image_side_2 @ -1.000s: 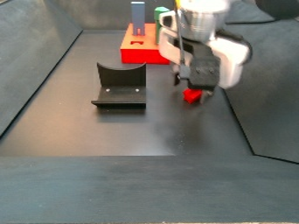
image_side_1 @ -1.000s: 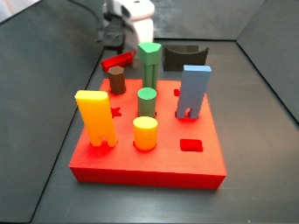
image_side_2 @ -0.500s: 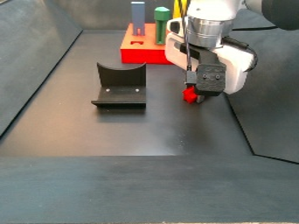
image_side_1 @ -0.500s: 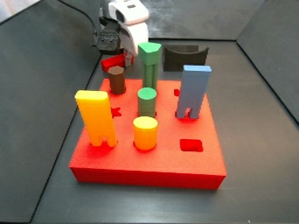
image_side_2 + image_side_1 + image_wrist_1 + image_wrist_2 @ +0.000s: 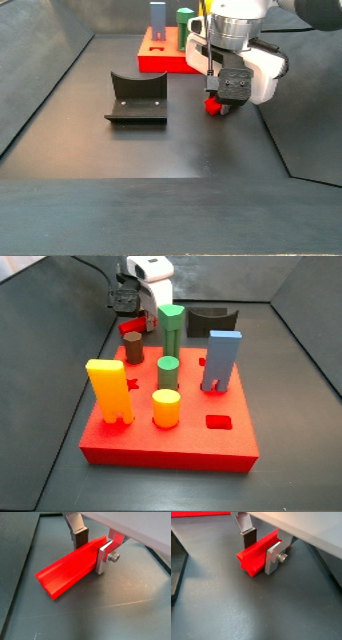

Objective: Pick up the star object. Move up. Place the star object on the fixture. Regrasp the star object. Move to above the board. Insert the star object.
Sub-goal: Pick up the star object, then move up.

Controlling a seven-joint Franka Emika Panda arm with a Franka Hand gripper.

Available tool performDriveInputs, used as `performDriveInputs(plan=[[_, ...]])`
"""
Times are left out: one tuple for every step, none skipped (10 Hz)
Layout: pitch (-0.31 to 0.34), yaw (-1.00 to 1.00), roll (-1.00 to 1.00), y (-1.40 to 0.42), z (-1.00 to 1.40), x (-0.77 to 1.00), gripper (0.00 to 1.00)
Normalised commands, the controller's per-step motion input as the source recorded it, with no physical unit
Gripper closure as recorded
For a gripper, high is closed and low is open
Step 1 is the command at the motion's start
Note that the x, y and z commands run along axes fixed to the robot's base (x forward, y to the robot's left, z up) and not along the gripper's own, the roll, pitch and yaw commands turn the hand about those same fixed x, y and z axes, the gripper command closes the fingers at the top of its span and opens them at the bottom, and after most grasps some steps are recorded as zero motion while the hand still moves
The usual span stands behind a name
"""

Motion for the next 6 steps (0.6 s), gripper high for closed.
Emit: performDriveInputs(plan=[[0.0, 0.0, 0.0, 0.0, 0.0, 0.0, 1.0], [0.0, 0.0, 0.0, 0.0, 0.0, 0.0, 1.0], [0.0, 0.0, 0.0, 0.0, 0.0, 0.0, 1.0], [0.0, 0.0, 0.0, 0.0, 0.0, 0.0, 1.0], [0.0, 0.0, 0.0, 0.0, 0.83, 0.0, 1.0], [0.008, 0.01, 0.01, 0.07, 0.81, 0.0, 1.0]])
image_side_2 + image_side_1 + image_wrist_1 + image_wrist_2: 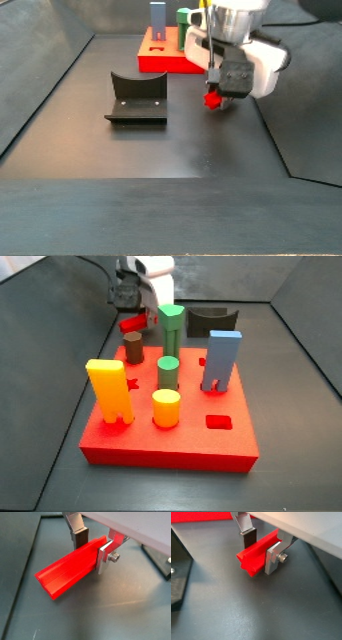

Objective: Pick up the star object. Move up. Place the star object on the fixture. Regrasp the star object. Move to above the board. Insert the star object.
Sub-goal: Move up, then place the star object on the fixture.

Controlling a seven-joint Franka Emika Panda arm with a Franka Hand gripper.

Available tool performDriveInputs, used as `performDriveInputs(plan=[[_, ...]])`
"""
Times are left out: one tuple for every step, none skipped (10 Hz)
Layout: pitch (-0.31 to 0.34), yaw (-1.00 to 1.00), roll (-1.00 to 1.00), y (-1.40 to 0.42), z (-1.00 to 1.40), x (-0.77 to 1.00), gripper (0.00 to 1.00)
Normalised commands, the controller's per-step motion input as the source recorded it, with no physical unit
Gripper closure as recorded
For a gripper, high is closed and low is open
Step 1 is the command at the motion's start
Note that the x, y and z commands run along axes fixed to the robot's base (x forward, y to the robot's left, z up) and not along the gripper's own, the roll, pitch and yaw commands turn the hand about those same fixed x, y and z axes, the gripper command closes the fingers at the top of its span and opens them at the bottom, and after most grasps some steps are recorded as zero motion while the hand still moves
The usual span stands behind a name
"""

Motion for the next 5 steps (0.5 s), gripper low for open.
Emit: performDriveInputs(plan=[[0.05, 0.0, 0.02, 0.07, 0.69, 0.0, 1.0], [0.072, -0.01, 0.02, 0.04, 0.56, 0.0, 1.0], [0.076, -0.02, 0.02, 0.03, 0.38, 0.0, 1.0], [0.068, -0.02, 0.03, 0.03, 0.24, -0.01, 1.0], [0.0, 0.0, 0.0, 0.0, 1.0, 0.0, 1.0]])
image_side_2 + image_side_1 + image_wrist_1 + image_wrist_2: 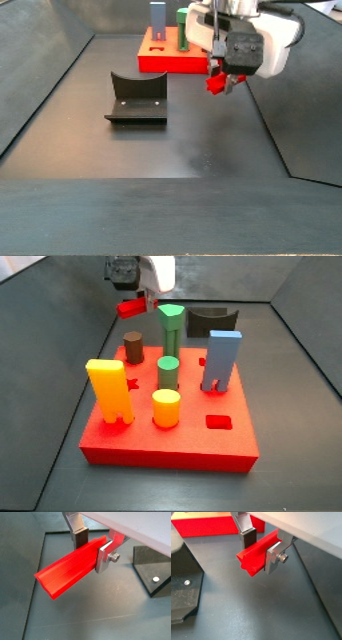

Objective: Pick up the star object. Move up. Place the star object on the fixture. Regrasp the star object. Move to above the board. Insert the star object.
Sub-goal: Place the star object on the fixture.

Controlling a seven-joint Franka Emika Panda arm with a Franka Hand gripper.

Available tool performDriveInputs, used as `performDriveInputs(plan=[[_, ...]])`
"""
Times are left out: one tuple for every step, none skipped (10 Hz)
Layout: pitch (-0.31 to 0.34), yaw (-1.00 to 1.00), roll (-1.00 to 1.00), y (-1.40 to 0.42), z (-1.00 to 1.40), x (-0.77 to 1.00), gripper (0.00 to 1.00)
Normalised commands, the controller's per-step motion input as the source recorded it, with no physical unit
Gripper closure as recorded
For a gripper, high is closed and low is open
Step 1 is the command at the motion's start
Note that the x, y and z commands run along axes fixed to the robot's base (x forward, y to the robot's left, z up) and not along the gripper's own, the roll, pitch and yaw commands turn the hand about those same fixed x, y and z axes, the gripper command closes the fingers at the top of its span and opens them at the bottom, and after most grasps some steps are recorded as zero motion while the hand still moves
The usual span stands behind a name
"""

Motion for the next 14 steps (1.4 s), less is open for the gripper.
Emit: performDriveInputs(plan=[[0.0, 0.0, 0.0, 0.0, 1.0, 0.0, 1.0], [0.023, 0.0, 0.01, 0.0, 1.0, -0.02, 1.0], [0.028, -0.01, 0.02, 0.0, 1.0, -0.02, 1.0], [0.035, -0.01, 0.03, 0.01, 1.0, -0.02, 1.0], [0.042, -0.01, 0.04, 0.01, 1.0, -0.02, 1.0], [0.049, -0.02, 0.05, 0.02, 1.0, -0.03, 1.0], [0.053, -0.02, 0.06, 0.02, 0.93, -0.03, 1.0], [0.06, -0.02, 0.06, 0.02, 0.72, -0.02, 1.0], [0.069, -0.02, 0.07, 0.02, 0.56, -0.01, 1.0], [0.084, -0.01, 0.07, 0.02, 0.35, 0.0, 1.0], [0.097, 0.0, 0.08, 0.02, 0.19, 0.0, 1.0], [0.03, 1.0, -0.05, -0.16, 0.15, 1.0, 1.0], [0.032, 1.0, -0.05, -0.16, 0.14, 1.0, 1.0], [0.046, 1.0, -0.06, -0.15, 0.12, 1.0, 1.0]])
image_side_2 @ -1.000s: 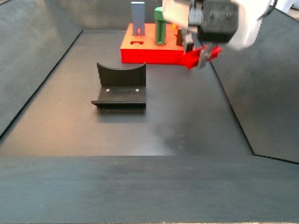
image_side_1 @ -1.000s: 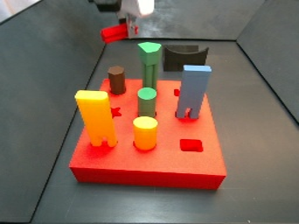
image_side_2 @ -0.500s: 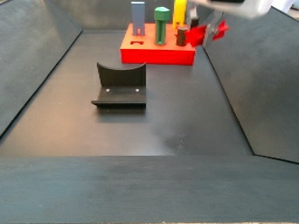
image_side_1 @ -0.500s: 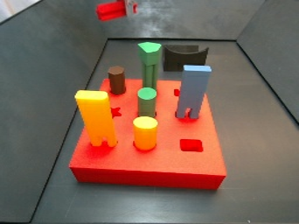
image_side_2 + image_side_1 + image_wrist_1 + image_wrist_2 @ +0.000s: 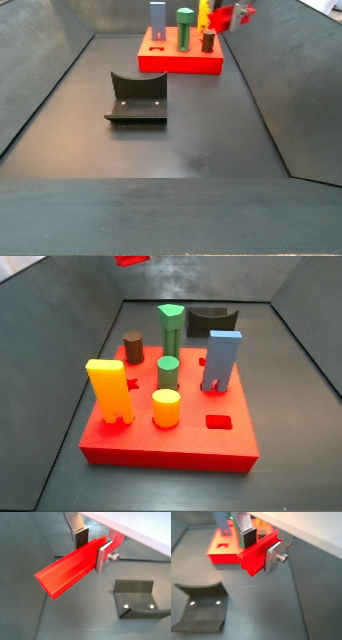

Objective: Pick up the star object. Move up. Place the star object on the fixture. Regrasp the star object. Move to above the board. Insert the star object.
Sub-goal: Place the star object on the fixture.

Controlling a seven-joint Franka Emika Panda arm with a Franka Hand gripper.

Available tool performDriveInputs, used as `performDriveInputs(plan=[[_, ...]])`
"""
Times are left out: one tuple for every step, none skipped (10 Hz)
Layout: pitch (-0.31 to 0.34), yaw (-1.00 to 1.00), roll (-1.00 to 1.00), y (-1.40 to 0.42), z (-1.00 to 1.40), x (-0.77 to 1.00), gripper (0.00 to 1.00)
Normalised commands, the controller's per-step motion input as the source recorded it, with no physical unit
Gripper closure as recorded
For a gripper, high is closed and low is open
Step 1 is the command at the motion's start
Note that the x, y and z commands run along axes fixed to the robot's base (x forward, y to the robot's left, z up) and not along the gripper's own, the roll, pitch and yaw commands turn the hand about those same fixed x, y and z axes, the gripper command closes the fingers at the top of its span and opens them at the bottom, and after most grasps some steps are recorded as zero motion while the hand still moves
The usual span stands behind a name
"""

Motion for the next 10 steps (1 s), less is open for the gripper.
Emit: performDriveInputs(plan=[[0.061, 1.0, -0.07, -0.13, 0.11, 1.0, 1.0], [0.076, 1.0, -0.08, -0.12, 0.1, 1.0, 1.0], [0.091, 1.0, -0.09, -0.11, 0.09, 1.0, 1.0], [0.11, 1.0, -0.1, -0.1, 0.08, 1.0, 1.0], [0.136, 1.0, -0.12, -0.08, 0.07, 1.0, 1.0], [0.157, 1.0, -0.14, -0.08, 0.06, 1.0, 1.0], [0.2, 1.0, -0.17, -0.07, 0.06, 1.0, 1.0], [0.228, 1.0, -0.19, -0.06, 0.05, 1.0, 1.0], [0.261, 0.87, -0.22, -0.05, 0.04, 1.0, 1.0], [0.242, 0.63, -0.21, -0.04, 0.04, 1.0, 1.0]])
